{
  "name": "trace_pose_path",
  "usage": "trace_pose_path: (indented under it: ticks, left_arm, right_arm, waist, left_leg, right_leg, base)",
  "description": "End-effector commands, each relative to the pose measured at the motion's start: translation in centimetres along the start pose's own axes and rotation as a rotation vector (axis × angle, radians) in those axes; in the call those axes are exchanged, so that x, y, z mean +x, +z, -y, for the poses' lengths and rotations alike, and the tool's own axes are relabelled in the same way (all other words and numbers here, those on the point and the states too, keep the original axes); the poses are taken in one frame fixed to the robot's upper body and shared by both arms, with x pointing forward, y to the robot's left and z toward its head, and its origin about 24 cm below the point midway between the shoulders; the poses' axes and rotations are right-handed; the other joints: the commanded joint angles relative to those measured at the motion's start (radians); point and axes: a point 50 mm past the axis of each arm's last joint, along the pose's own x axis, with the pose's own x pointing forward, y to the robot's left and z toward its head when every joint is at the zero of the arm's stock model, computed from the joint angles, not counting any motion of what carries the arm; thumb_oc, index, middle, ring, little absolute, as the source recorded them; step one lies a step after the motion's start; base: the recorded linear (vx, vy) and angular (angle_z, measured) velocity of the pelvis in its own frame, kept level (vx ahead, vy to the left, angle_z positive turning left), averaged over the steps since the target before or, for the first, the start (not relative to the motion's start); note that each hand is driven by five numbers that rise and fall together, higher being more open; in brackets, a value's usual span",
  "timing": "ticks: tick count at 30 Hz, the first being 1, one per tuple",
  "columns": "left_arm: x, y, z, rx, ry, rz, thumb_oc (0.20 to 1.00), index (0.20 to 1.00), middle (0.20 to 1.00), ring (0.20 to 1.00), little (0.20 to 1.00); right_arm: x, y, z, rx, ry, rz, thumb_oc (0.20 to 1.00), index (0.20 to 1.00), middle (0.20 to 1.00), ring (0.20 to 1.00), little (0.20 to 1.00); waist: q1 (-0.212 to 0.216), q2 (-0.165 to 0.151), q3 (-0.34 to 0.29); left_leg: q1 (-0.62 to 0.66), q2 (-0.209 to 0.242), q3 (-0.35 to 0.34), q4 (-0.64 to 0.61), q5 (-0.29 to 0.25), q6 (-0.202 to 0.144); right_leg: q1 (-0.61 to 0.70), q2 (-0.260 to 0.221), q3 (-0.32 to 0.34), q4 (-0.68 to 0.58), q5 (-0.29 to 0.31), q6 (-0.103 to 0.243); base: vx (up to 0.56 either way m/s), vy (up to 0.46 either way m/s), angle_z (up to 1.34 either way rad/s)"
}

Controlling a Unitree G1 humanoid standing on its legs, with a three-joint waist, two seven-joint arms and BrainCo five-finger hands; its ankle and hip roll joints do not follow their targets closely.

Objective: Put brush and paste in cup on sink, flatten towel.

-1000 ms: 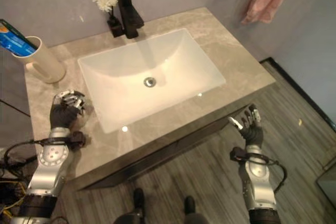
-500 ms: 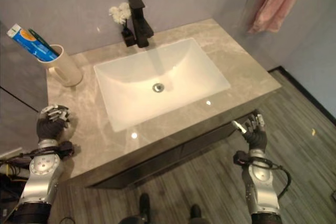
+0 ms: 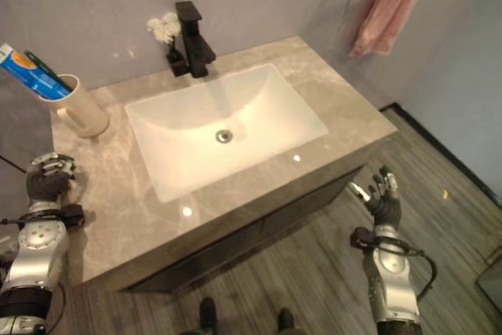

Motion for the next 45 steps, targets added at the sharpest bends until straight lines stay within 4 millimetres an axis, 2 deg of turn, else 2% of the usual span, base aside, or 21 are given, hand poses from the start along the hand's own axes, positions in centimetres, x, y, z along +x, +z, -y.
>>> trace_pose_path:
  ticks: [1,4,7,15,21,31,34,36,45]
  left_arm:
    - [2.8,3.8,-2.2,0.018,0.087,0.134,0.2,0.2,0.2,0.2,0.2]
    - [3.4,4.8,-2.7,0.03,0.102,0.161,0.2,0.2,0.2,0.2,0.2]
    - [4.6,7.0,-3.7,0.058,0.126,0.219,0.2,0.2,0.2,0.2,0.2]
    - [6.7,11.7,-5.4,0.091,0.17,0.323,0.2,0.2,0.2,0.2,0.2]
    - [7.2,12.7,-4.9,0.086,0.16,0.343,0.2,0.2,0.2,0.2,0.2]
    - [8.1,15.2,-5.3,0.087,0.177,0.388,0.2,0.2,0.2,0.2,0.2]
    - [8.4,17.2,-5.3,0.1,0.173,0.439,0.2,0.2,0.2,0.2,0.2]
    - [8.5,17.7,-5.2,0.103,0.17,0.451,0.2,0.2,0.2,0.2,0.2]
    - [8.6,17.9,-4.9,0.106,0.153,0.452,0.2,0.2,0.2,0.2,0.2]
  right_arm:
    - [1.5,3.5,0.9,-0.025,-0.015,0.168,1.0,1.0,1.0,1.0,1.0]
    - [1.5,3.6,0.7,-0.029,-0.004,0.172,1.0,1.0,1.0,1.0,1.0]
    - [1.6,3.6,0.5,-0.035,0.01,0.173,1.0,1.0,1.0,1.0,1.0]
    - [2.0,4.4,0.0,-0.029,0.03,0.214,1.0,1.0,1.0,1.0,1.0]
    - [2.0,4.5,0.1,-0.028,0.035,0.224,1.0,1.0,1.0,1.0,1.0]
    - [2.2,4.9,0.0,-0.032,0.042,0.239,1.0,1.0,1.0,1.0,1.0]
    - [2.3,5.3,0.1,-0.03,0.046,0.257,1.0,1.0,1.0,1.0,1.0]
    - [2.4,5.4,0.1,-0.034,0.049,0.257,1.0,1.0,1.0,1.0,1.0]
    - [2.2,5.0,0.2,-0.042,0.051,0.243,1.0,1.0,1.0,1.0,1.0]
  waist:
    - [-0.002,0.001,0.019]
    - [-0.008,-0.002,0.021]
    - [-0.02,-0.009,0.028]
    - [-0.037,-0.018,0.076]
    - [-0.038,-0.025,0.092]
    - [-0.054,-0.023,0.11]
    - [-0.062,-0.021,0.114]
    - [-0.065,-0.02,0.116]
    - [-0.063,-0.019,0.111]
  left_leg:
    - [0.077,-0.004,-0.044,0.033,-0.21,-0.004]
    - [0.057,-0.008,-0.04,0.035,-0.209,0.0]
    - [0.026,-0.013,-0.035,0.042,-0.207,0.008]
    - [-0.037,-0.004,-0.027,0.048,-0.196,0.01]
    - [-0.048,-0.001,-0.031,0.049,-0.198,0.008]
    - [-0.073,0.004,-0.031,0.047,-0.19,0.004]
    - [-0.09,0.006,-0.033,0.047,-0.184,0.002]
    - [-0.098,0.007,-0.034,0.046,-0.181,0.001]
    - [-0.093,0.011,-0.031,0.039,-0.182,0.0]
  right_leg:
    - [-0.033,-0.073,-0.09,0.04,-0.04,0.079]
    - [-0.054,-0.077,-0.079,0.037,-0.028,0.087]
    - [-0.085,-0.082,-0.058,0.033,0.006,0.098]
    - [-0.151,-0.077,-0.036,0.024,0.055,0.099]
    - [-0.159,-0.075,-0.047,0.019,0.044,0.099]
    - [-0.188,-0.07,-0.041,0.011,0.056,0.099]
    - [-0.205,-0.066,-0.035,0.009,0.062,0.099]
    - [-0.21,-0.066,-0.033,0.008,0.064,0.099]
    - [-0.211,-0.062,-0.037,0.005,0.054,0.099]
  base:
    - [0.0,0.062,-0.1]
    - [-0.01,0.065,-0.07]
    - [-0.02,0.066,-0.15]
    - [-0.04,0.04,-0.13]
    - [0.0,0.004,0.02]
    - [0.0,0.001,0.0]
    - [0.0,0.0,0.0]
    - [0.0,0.0,0.0]
    - [0.0,0.0,0.0]
